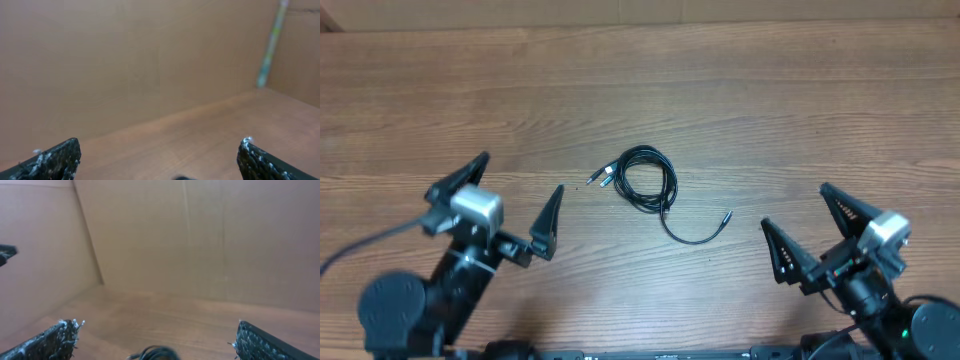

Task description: Untangle cables

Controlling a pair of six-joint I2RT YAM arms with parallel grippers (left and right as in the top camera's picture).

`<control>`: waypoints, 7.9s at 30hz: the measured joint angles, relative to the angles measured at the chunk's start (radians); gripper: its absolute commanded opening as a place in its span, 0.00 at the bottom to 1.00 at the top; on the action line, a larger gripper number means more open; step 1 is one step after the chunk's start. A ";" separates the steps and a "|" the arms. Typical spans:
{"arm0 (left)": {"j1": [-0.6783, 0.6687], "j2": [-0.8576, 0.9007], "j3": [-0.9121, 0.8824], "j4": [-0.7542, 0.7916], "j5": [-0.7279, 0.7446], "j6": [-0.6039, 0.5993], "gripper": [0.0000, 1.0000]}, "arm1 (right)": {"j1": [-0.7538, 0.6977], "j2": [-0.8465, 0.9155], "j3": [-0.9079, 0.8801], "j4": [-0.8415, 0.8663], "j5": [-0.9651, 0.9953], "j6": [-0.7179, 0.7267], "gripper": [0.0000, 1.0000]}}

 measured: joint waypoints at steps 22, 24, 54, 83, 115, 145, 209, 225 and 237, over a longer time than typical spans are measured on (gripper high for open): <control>0.000 0.679 0.320 -0.435 0.294 -0.006 1.00 | 0.001 0.930 0.544 -0.553 -0.224 0.005 1.00; 0.000 0.700 0.320 -0.435 0.295 -0.021 0.99 | 0.001 0.965 0.544 -0.542 -0.246 0.004 1.00; -0.076 0.922 0.320 -0.460 0.208 -0.113 0.04 | 0.001 1.210 0.544 -0.499 -0.238 0.085 0.73; -0.198 1.111 0.322 -0.478 -0.122 -0.259 0.67 | 0.150 1.413 0.341 -0.045 0.098 0.536 1.00; -0.283 1.165 0.323 -0.399 -0.182 -0.315 0.88 | 0.193 1.478 0.293 0.058 0.319 0.692 1.00; -0.355 1.360 0.325 -0.343 -0.384 -0.394 0.86 | 0.194 1.478 0.293 0.058 0.319 0.705 1.00; -0.360 1.445 0.347 -0.333 -0.362 -0.412 0.21 | 0.194 1.478 0.293 0.059 0.319 0.707 1.00; -0.360 1.447 0.347 -0.331 -0.373 -0.412 0.52 | 0.194 1.478 0.293 0.059 0.319 0.706 1.00; -0.360 1.447 0.351 -0.330 -0.373 -0.412 0.55 | 0.193 1.478 0.293 0.059 0.319 0.707 1.00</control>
